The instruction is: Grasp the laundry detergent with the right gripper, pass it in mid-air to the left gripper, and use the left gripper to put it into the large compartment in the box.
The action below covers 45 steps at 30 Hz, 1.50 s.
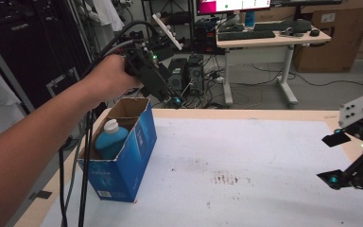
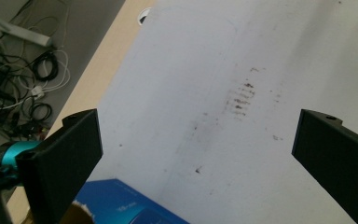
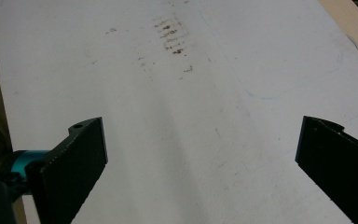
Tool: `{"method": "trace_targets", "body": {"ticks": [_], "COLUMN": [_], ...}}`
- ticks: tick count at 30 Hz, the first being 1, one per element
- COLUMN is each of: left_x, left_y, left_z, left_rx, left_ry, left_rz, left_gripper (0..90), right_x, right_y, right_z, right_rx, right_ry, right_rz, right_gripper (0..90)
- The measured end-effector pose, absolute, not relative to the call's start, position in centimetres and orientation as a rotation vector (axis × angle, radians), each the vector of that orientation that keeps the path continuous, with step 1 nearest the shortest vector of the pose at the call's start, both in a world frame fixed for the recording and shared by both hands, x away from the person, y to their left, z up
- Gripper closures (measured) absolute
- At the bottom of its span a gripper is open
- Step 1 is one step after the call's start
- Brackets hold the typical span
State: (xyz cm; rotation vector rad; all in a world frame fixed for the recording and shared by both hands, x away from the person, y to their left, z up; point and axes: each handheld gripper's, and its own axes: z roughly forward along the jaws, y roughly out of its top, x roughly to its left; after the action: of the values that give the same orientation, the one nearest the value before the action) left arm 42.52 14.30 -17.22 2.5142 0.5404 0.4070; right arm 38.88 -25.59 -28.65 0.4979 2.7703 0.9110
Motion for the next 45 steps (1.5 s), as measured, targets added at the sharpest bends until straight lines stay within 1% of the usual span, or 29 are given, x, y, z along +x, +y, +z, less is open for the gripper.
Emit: {"method": "trace_targets", "body": {"ticks": [11,15,26,36,42,45], "left_x": [43.7,43.9,43.9,43.9,44.5,44.8], "left_y": [10.3,8.5,5.4,4.5,5.0,5.1], "left_z": [-19.1,-20.3,-22.8,-25.4,-26.2,-26.5], "left_rx": [2.555,2.579,2.667,2.711,2.730,2.734], "left_ry": [0.452,0.398,0.310,0.252,0.271,0.274], "left_rz": [0.309,0.250,0.191,0.150,0.174,0.165], "left_gripper": [1.6,1.6,1.6,1.6,1.6,1.6], "right_x": [39.5,39.6,39.8,40.1,40.5,40.9], "right_y": [-25.0,-24.6,-24.1,-23.4,-23.1,-22.9], "right_z": [-28.7,-28.6,-28.8,-29.3,-29.6,-29.6], "right_rx": [0.509,0.502,0.486,0.480,0.470,0.472], "right_ry": [2.792,2.806,2.832,2.851,2.864,2.871], "right_rz": [0.898,0.877,0.849,0.828,0.820,0.816], "right_gripper": [1.1,1.1,1.1,1.1,1.1,1.1]}}
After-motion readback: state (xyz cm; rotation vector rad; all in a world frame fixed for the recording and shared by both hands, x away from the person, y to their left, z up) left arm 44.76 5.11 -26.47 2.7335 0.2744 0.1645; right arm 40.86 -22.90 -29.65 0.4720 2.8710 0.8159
